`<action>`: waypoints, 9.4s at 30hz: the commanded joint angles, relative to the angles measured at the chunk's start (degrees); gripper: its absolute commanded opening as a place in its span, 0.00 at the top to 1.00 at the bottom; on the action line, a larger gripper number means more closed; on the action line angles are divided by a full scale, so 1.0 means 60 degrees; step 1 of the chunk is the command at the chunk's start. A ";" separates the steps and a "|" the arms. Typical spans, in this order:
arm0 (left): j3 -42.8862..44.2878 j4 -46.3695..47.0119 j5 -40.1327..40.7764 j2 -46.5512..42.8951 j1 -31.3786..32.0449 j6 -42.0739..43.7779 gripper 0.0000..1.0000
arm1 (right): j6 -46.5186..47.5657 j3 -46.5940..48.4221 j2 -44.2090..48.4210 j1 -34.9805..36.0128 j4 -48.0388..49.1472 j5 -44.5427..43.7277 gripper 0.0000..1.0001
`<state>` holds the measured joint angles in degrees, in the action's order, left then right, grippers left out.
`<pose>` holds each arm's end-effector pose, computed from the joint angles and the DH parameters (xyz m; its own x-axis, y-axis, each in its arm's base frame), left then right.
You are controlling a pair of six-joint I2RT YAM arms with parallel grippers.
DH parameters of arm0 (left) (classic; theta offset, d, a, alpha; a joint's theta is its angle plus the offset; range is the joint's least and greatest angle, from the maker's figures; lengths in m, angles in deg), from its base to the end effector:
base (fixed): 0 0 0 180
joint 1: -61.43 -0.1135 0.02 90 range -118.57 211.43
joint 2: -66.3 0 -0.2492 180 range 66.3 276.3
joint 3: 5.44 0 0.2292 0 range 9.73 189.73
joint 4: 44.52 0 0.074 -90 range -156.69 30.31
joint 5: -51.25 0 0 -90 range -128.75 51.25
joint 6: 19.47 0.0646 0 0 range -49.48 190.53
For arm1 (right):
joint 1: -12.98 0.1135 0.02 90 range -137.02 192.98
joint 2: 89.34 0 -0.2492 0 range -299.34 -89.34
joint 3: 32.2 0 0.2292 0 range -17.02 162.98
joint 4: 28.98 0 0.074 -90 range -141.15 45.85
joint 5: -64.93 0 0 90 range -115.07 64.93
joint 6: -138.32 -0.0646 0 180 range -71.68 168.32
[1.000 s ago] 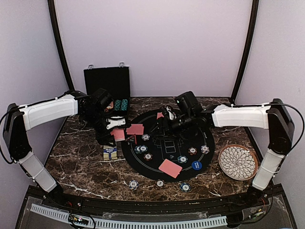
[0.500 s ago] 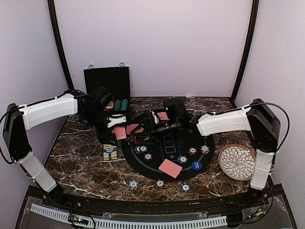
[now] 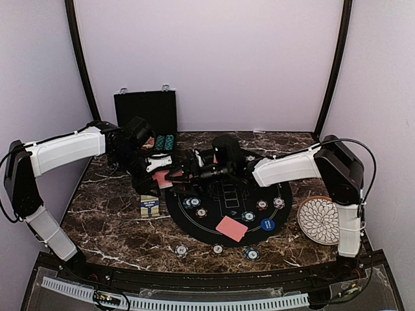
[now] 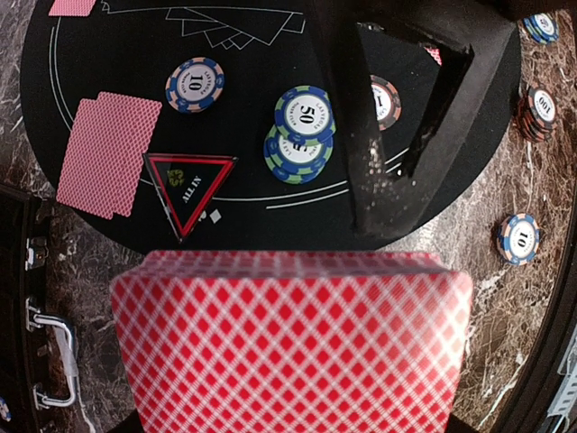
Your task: Distribute texas hold em gaming equipment
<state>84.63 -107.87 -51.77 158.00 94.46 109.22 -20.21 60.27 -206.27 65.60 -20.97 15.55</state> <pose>0.2557 -0.1836 0.2320 -0.2111 0.8637 -0.4577 0.9518 0.2883 0.1050 0.2455 0.3907 0.2059 -0.9770 -0.1153 -0.1795 -0.1995 0.1965 0.9600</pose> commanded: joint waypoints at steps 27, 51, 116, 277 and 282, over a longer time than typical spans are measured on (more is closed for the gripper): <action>0.0428 -0.0085 -0.0056 -0.0297 -0.0014 -0.0028 1.00 | -0.2120 -0.0522 -0.0834 0.0105 0.4141 -0.1336 0.29; 0.0295 -0.0041 -0.0024 -0.0269 -0.0013 -0.0078 1.00 | -0.2694 0.0859 -0.2029 0.0275 0.4582 -0.0854 0.26; -0.0161 0.0069 0.0336 -0.0331 -0.0018 0.0123 1.00 | -0.0733 -0.0766 0.0456 -0.0536 0.1336 -0.0385 1.00; -0.0285 -0.0225 0.0480 -0.0474 -0.0026 0.0303 1.00 | 0.5690 0.0962 -0.0980 -0.2946 -0.7011 -0.3788 0.88; -0.0295 -0.0226 0.0444 -0.0484 -0.0025 0.0289 1.00 | 0.5628 0.0881 -0.0604 -0.2821 -0.6819 -0.3605 0.89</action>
<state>82.64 -108.22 -48.58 157.12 94.29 110.42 14.32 65.72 -210.88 47.65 -62.96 -5.59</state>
